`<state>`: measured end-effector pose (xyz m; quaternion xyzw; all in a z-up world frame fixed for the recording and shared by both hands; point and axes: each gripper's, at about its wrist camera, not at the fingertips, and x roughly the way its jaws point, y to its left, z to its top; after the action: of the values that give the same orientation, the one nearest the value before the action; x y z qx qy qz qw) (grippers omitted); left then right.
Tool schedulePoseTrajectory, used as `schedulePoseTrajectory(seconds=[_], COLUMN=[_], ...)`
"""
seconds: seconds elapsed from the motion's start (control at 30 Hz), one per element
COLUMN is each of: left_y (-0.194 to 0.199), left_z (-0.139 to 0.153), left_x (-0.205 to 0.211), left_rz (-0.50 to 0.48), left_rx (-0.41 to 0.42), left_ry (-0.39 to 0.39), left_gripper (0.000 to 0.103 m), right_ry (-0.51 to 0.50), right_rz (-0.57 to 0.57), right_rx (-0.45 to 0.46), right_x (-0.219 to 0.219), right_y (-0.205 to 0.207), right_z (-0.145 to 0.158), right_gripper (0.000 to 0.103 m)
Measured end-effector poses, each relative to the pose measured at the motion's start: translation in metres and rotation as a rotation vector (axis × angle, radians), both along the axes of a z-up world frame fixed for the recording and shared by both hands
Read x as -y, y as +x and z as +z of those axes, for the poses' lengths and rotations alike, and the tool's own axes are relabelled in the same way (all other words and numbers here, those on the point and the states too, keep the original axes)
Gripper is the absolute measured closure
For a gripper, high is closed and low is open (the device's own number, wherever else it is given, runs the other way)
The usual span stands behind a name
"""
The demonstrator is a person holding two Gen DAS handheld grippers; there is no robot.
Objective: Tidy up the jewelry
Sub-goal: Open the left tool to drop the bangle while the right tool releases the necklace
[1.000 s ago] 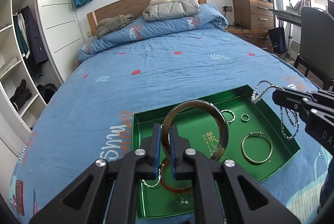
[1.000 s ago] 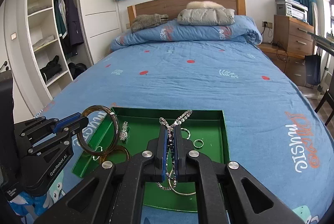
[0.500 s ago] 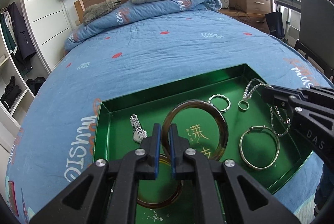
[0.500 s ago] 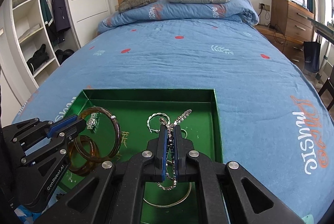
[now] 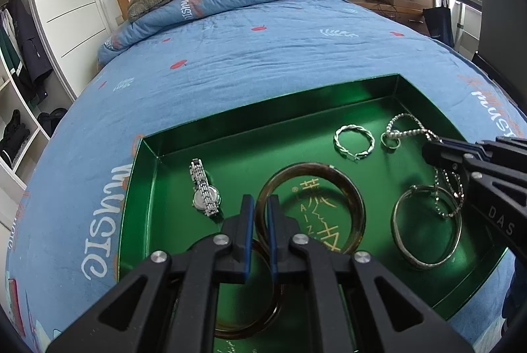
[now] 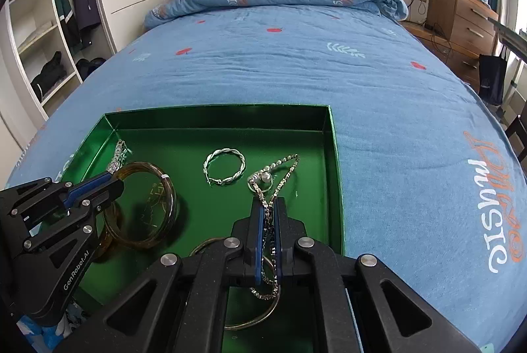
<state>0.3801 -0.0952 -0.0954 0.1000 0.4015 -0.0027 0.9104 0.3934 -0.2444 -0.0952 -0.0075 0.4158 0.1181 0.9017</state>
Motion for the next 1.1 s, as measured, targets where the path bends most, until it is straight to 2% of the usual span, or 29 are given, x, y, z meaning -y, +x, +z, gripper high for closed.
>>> schedulePoseTrajectory(seconds=[0.4,0.5,0.57,0.7,0.77,1.1], left_y=[0.003,0.002,0.002,0.002,-0.001,-0.033], left_z=[-0.009,-0.010,-0.009,-0.007,-0.004,0.027], left_x=[-0.004,-0.005,-0.006,-0.009,-0.011,-0.020], left_rz=[0.013,0.017,0.020,0.022,0.023,0.020], left_rx=[-0.022,-0.024,-0.028,-0.034,-0.029,0.040], left_ry=[-0.026,-0.030,-0.034,-0.052,-0.060,-0.087], left_gripper=[0.094,0.094,0.094,0.092,0.089,0.069], right_ry=[-0.006,-0.011,-0.013,-0.036,-0.037,-0.018], right_rz=[-0.009,-0.005,0.004,0.016,0.017,0.007], right_rx=[-0.030,-0.027,-0.021,-0.011,-0.006,0.055], right_x=[0.004,0.002,0.000,-0.005,-0.004,0.004], right_y=[0.000,-0.002,-0.004,-0.010,-0.014,-0.044], right_z=[-0.014,-0.013,-0.012,-0.009,-0.007,0.027], right_gripper=[0.096,0.086,0.072,0.061,0.057,0.056])
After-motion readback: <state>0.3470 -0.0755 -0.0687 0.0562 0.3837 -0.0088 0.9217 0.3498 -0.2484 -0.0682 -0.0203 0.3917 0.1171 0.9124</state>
